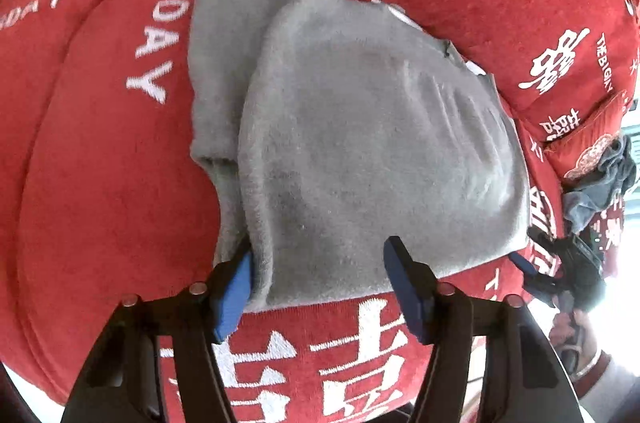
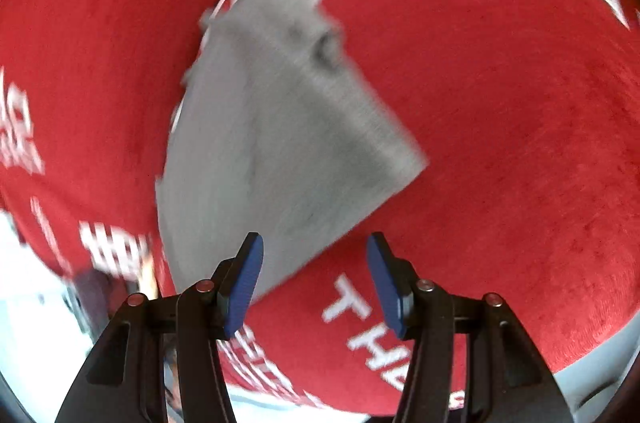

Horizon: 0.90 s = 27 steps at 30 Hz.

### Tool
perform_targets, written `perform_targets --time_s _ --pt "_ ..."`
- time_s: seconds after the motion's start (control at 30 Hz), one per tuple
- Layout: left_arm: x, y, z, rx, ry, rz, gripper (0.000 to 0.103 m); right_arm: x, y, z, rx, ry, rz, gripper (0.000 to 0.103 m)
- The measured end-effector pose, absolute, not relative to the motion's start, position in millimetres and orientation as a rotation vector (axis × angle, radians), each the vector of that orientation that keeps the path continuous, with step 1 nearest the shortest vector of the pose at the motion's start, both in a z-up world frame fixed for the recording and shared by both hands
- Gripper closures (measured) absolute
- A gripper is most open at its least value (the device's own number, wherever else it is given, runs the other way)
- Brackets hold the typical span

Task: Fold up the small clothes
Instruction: 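Grasp the side edge of the folded sweater with both grippers, then fold the held side over onto the rest of the sweater and release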

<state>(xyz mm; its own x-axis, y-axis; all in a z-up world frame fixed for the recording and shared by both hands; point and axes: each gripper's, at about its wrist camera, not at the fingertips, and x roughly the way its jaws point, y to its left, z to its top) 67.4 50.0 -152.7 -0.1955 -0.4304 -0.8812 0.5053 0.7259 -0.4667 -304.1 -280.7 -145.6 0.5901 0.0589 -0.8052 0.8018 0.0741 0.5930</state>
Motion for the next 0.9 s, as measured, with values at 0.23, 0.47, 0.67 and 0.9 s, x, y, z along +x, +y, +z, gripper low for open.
perform_targets --time_s 0.23,0.47,0.67,0.9 --pt "71 64 -149 0.052 1.564 -0.872 0.097 -305 -296 -151 1.502 0.725 -0.633 0.095" --pt "68 96 -150 0.048 1.563 -0.838 0.097 -293 -299 -117 1.318 0.834 -0.542 0.095" --pt "65 103 -160 0.051 1.543 -0.756 0.095 -286 -300 -147 1.252 0.974 -0.583 0.094" --pt "59 106 -133 0.234 1.442 -0.63 0.037 -281 -286 -134 1.19 1.049 -0.627 0.06"
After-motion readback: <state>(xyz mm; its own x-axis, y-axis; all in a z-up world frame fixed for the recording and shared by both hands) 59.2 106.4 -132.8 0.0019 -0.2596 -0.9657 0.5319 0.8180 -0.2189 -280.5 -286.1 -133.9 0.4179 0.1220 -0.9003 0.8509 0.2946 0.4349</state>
